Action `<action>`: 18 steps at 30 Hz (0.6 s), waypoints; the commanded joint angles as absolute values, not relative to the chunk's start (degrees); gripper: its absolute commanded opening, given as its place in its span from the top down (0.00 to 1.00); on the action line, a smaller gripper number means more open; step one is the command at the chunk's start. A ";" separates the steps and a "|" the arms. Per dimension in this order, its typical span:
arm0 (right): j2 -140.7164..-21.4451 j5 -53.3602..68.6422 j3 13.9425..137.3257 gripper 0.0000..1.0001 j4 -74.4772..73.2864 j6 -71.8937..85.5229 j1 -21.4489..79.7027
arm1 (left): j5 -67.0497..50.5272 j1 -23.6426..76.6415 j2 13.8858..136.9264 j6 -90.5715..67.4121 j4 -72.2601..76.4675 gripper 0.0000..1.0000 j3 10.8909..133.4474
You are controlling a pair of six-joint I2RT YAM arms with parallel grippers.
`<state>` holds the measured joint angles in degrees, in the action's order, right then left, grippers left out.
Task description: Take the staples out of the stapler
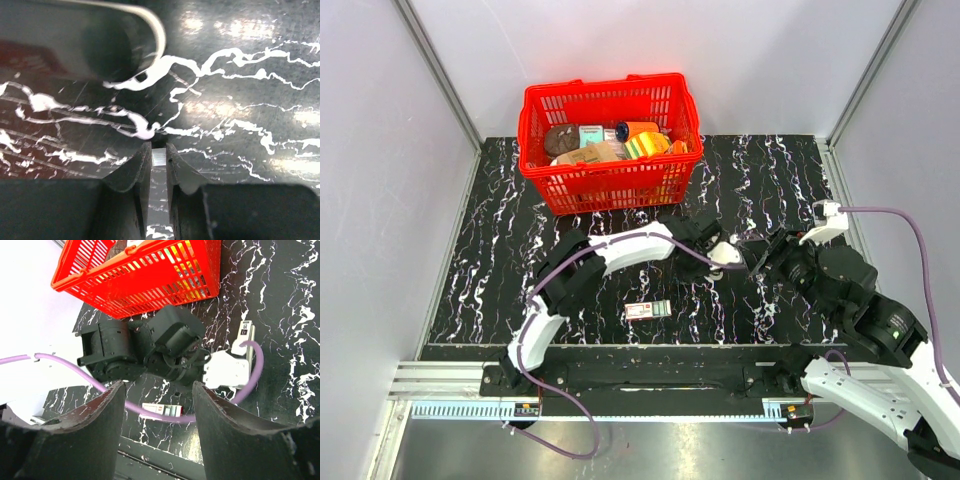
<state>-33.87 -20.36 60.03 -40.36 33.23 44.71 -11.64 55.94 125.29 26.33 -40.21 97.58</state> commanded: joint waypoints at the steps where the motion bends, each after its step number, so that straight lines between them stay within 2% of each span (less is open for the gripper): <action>1: -34.72 -21.36 63.54 0.38 -39.46 31.82 44.47 | -18.43 50.46 118.49 20.67 -44.20 0.88 103.44; 7: -35.42 -21.09 65.48 0.38 -37.97 30.68 44.39 | -34.77 40.19 110.67 8.81 -42.37 0.89 105.12; 10: -35.86 -20.04 66.00 0.38 -35.87 29.97 44.38 | -44.97 33.95 105.31 -3.10 -34.14 0.89 101.18; 15: -39.10 -16.71 66.62 0.37 -31.65 29.53 44.39 | -59.39 24.80 97.57 -32.02 -6.74 0.89 88.88; 18: -42.09 -12.32 66.54 0.36 -27.09 30.41 44.39 | -64.41 21.80 95.11 -55.29 16.87 0.89 80.71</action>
